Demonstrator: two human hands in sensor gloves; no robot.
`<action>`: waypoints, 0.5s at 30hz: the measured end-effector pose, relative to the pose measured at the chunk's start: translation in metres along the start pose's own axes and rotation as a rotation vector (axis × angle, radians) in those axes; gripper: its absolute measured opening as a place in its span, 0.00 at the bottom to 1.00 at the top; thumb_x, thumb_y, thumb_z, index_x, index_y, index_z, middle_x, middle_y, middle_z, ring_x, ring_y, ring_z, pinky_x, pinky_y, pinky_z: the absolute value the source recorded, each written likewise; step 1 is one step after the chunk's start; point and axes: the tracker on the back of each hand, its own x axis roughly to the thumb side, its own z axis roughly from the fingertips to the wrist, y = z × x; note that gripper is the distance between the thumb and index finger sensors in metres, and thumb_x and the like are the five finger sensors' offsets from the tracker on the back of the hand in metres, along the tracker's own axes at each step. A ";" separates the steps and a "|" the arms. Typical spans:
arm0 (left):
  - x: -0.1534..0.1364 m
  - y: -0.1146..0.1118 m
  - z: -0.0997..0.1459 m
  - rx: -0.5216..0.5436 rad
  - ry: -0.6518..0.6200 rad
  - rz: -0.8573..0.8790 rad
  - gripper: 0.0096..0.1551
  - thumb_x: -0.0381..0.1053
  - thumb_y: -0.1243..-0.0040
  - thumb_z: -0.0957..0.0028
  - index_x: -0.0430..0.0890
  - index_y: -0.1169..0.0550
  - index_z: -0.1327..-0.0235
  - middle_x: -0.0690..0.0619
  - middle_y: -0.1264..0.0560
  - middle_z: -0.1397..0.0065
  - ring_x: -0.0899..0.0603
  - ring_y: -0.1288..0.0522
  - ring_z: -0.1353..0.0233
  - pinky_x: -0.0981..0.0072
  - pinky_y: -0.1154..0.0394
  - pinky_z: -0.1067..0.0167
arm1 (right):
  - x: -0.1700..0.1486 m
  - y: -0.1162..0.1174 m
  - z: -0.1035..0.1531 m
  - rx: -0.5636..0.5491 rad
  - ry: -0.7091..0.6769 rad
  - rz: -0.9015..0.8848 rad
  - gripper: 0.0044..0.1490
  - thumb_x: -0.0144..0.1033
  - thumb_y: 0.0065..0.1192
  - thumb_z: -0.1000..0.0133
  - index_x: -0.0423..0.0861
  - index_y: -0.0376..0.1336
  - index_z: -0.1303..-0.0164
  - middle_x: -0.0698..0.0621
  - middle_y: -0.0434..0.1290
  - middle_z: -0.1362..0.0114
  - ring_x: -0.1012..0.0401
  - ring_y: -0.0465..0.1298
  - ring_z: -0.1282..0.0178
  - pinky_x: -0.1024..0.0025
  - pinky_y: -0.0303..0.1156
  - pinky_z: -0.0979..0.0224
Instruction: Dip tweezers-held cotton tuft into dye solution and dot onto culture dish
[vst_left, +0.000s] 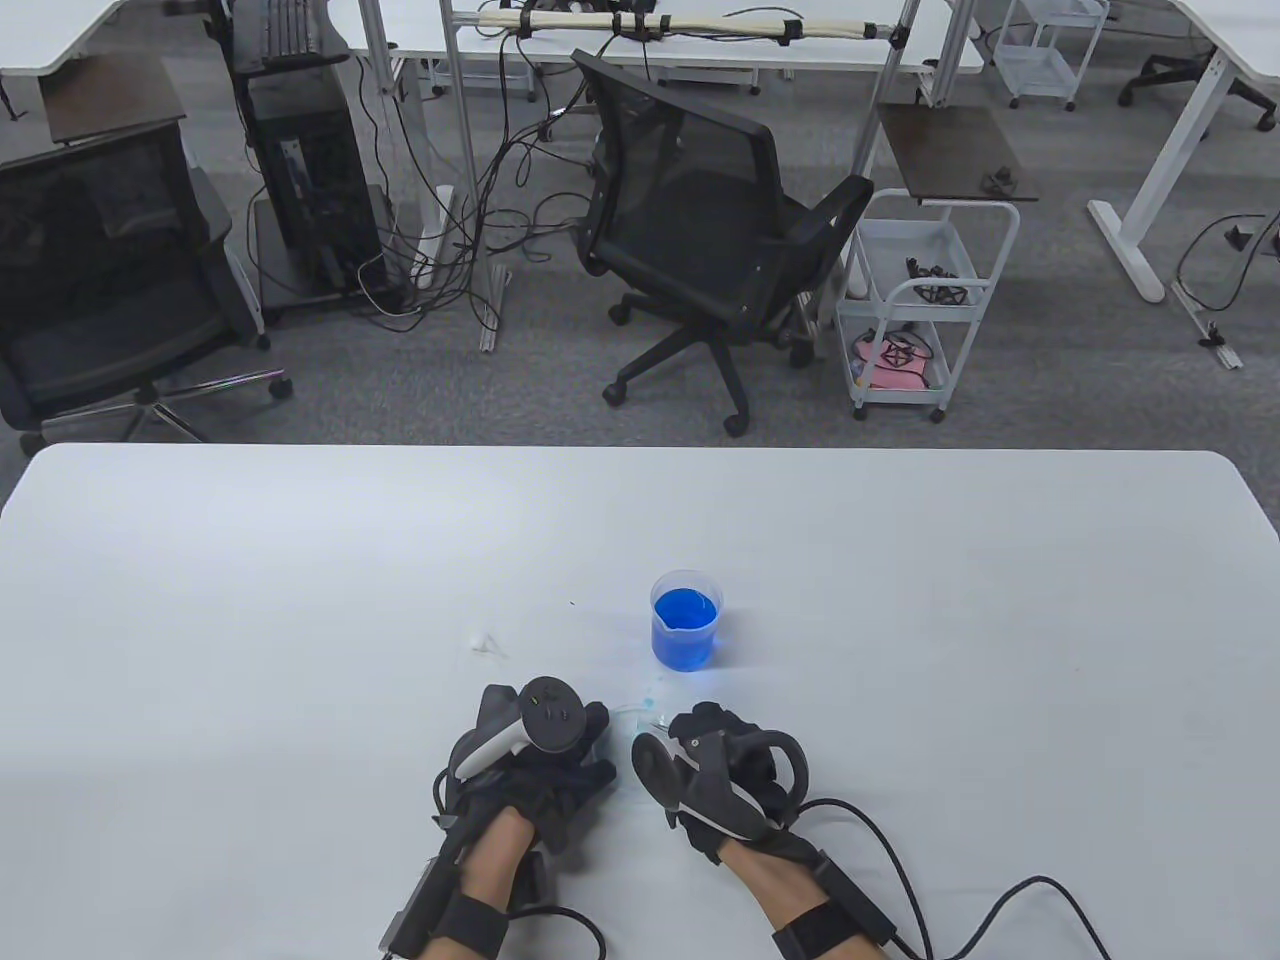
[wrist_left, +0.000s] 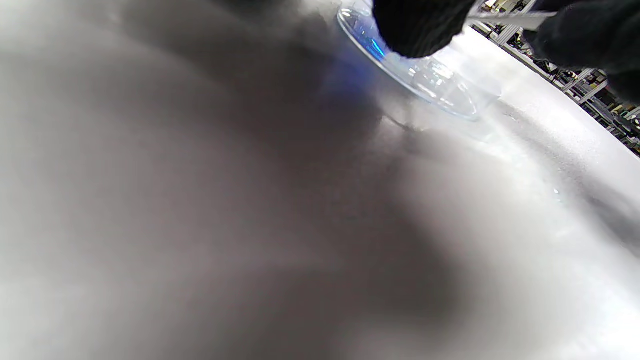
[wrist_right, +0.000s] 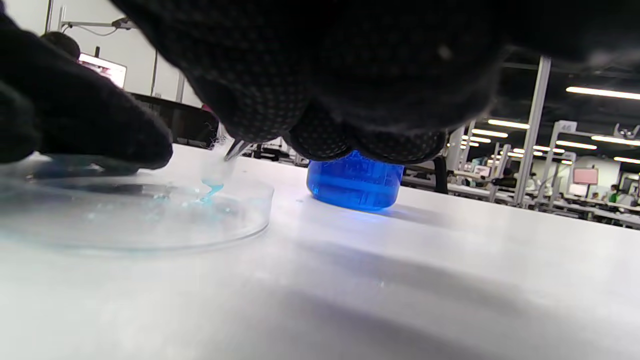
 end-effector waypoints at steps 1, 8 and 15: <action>0.000 0.000 0.000 0.000 0.000 0.000 0.41 0.59 0.49 0.33 0.51 0.53 0.15 0.34 0.63 0.12 0.24 0.66 0.20 0.19 0.64 0.34 | 0.001 0.001 0.000 0.008 -0.003 0.011 0.24 0.35 0.77 0.65 0.33 0.84 0.68 0.34 0.86 0.56 0.60 0.82 0.76 0.68 0.82 0.76; 0.000 0.000 0.000 0.000 0.000 0.000 0.41 0.59 0.49 0.33 0.52 0.53 0.15 0.35 0.63 0.12 0.24 0.66 0.20 0.19 0.64 0.34 | 0.000 -0.002 0.001 -0.009 0.003 0.001 0.24 0.35 0.77 0.65 0.33 0.84 0.68 0.34 0.86 0.56 0.60 0.82 0.76 0.68 0.82 0.76; 0.000 0.000 0.000 0.000 0.000 0.000 0.41 0.59 0.49 0.33 0.52 0.53 0.15 0.35 0.63 0.12 0.24 0.66 0.20 0.19 0.64 0.34 | -0.008 -0.026 0.002 -0.096 0.040 -0.067 0.24 0.35 0.77 0.65 0.33 0.84 0.68 0.34 0.86 0.56 0.60 0.82 0.76 0.68 0.82 0.76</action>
